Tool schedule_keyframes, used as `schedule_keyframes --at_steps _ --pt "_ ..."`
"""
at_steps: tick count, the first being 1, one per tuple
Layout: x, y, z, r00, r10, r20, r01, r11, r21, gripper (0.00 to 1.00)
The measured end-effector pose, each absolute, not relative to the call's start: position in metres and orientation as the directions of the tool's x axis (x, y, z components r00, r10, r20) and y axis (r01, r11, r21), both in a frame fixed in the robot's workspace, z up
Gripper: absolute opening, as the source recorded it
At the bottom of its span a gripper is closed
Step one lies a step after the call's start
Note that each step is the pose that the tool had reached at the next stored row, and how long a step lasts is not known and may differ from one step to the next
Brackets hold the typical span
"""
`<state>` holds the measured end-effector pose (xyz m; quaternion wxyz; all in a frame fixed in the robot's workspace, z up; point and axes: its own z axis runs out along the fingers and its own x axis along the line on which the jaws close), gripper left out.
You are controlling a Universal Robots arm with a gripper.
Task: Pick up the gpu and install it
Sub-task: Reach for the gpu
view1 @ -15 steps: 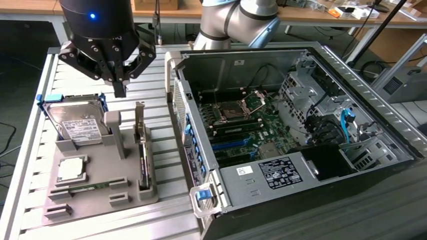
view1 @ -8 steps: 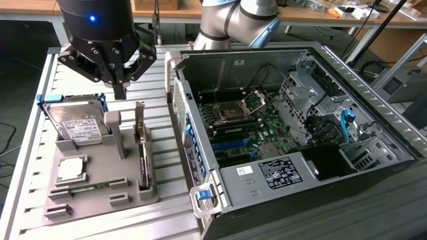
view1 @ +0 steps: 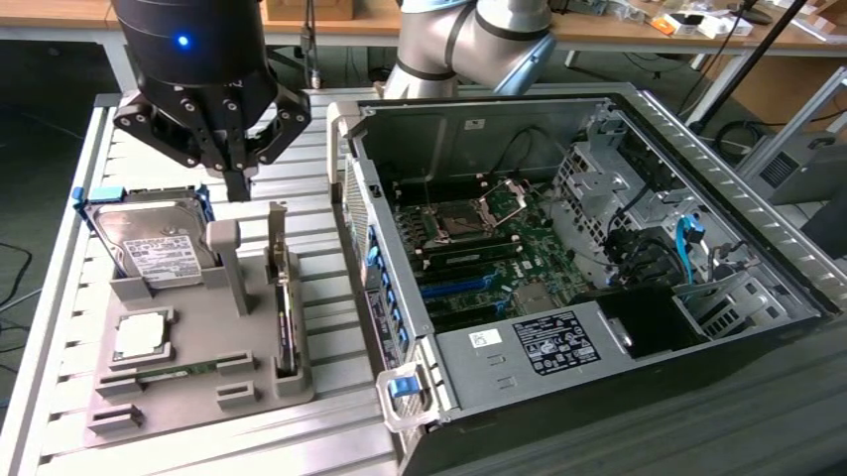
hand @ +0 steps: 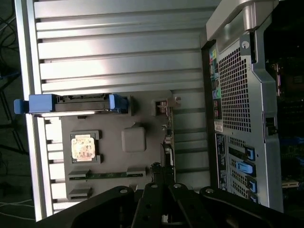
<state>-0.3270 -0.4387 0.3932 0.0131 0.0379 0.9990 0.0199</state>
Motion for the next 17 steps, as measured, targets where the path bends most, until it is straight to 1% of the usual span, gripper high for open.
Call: schedule_keyframes --at_steps 17 --pt "-0.327 -0.453 0.393 -0.997 0.076 -0.025 0.075 0.996 0.040 0.11"
